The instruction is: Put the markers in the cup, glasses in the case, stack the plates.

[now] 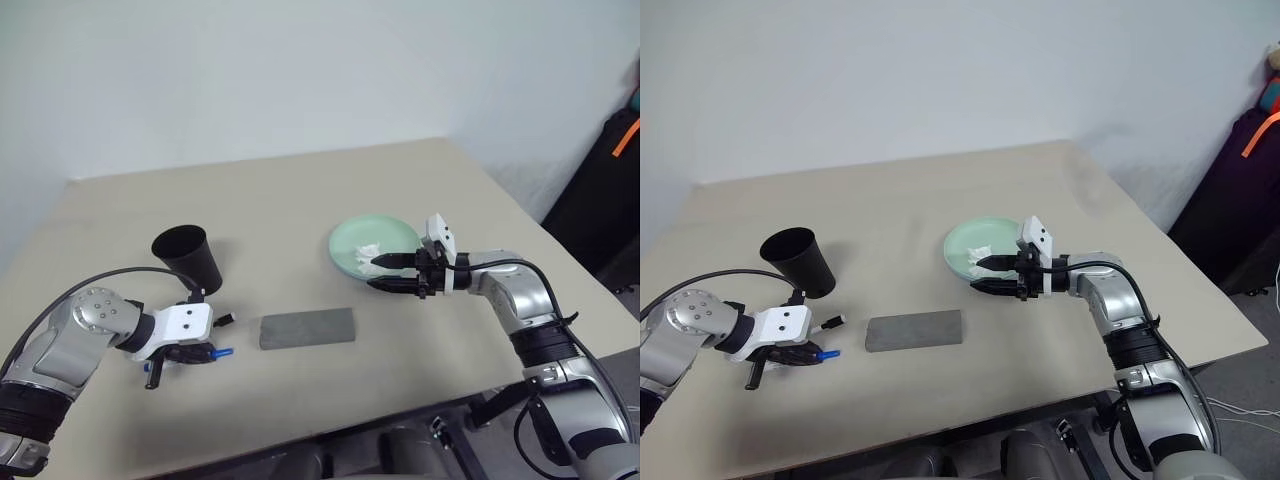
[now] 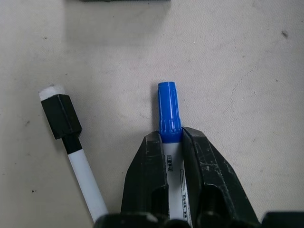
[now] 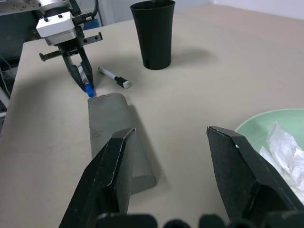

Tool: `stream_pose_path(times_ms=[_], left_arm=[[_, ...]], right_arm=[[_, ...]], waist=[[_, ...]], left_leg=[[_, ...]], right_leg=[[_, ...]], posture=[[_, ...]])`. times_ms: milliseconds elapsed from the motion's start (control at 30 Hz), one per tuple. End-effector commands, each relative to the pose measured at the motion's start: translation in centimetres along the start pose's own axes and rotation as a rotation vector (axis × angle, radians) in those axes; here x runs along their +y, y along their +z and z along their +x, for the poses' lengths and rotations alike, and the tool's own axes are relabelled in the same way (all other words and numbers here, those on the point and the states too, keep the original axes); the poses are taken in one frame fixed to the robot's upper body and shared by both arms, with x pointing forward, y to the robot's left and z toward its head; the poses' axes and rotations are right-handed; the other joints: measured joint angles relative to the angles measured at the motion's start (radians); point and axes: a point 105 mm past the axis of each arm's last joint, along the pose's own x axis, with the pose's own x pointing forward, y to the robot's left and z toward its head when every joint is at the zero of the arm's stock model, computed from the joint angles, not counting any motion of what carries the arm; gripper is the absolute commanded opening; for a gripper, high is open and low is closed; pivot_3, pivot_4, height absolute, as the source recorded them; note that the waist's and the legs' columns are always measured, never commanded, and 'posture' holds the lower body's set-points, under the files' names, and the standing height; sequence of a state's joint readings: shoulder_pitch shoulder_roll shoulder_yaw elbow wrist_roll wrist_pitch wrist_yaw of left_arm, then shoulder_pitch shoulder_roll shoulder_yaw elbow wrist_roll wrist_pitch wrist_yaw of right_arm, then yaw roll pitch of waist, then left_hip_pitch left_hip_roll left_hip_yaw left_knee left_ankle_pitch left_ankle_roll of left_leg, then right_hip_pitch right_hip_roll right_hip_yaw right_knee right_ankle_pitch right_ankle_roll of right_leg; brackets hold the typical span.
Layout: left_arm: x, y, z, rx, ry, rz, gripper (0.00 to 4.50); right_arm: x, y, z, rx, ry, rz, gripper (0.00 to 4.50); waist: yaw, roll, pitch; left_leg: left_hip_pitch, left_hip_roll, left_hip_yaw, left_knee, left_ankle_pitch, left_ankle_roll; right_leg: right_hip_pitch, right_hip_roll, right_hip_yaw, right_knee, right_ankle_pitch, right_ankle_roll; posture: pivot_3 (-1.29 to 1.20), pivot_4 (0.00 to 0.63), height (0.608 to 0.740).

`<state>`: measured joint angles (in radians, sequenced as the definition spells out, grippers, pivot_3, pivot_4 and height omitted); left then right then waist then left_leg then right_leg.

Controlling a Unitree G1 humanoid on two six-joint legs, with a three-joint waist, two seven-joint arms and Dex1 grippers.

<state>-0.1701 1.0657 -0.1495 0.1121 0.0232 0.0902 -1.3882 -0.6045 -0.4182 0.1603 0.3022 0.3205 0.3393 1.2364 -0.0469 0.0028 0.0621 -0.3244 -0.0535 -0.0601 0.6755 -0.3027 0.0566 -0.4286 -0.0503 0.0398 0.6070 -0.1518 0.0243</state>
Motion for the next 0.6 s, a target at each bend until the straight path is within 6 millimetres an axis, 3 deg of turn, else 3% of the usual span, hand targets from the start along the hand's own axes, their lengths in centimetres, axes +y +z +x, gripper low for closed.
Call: stream_pose_path(times_ms=[33,367,467,600], left_arm=[[-0.2,0.4,-0.2,-0.02,-0.014,0.007,0.07],[1.0,9.6,-5.2,-0.464,0.154,0.052,0.07],[2.8,12.0,-7.6,-0.621,0.319,0.031,0.07],[5.7,13.0,-10.5,-0.762,0.583,-0.02,0.07]], right_arm=[[0.0,1.5,-0.2,-0.042,-0.004,-0.052,2.58],[0.0,1.8,-0.3,-0.042,0.001,-0.068,2.58],[0.0,2.5,-0.2,-0.053,0.004,-0.095,2.58],[0.1,3.6,-0.1,-0.075,0.007,-0.131,2.58]], waist=[[0.0,0.0,0.0],[0.001,-0.003,0.001],[0.001,-0.003,0.001],[0.001,-0.003,0.001]], left_leg=[[0.0,0.0,0.0,0.0,0.0,0.0],[-0.001,0.0,-0.001,0.001,0.0,0.0],[-0.001,0.0,-0.001,0.001,0.0,0.0],[0.0,0.0,-0.002,0.001,0.0,-0.001]], right_leg=[[0.0,0.0,0.0,0.0,0.0,0.0],[0.0,0.0,-0.001,0.0,0.0,0.0],[0.0,0.0,-0.001,0.0,0.0,0.0],[0.001,0.001,-0.002,0.0,0.0,0.0]], posture=[[0.0,0.0,0.74],[0.0,0.0,0.74],[0.0,0.0,0.74],[0.0,0.0,0.74]])
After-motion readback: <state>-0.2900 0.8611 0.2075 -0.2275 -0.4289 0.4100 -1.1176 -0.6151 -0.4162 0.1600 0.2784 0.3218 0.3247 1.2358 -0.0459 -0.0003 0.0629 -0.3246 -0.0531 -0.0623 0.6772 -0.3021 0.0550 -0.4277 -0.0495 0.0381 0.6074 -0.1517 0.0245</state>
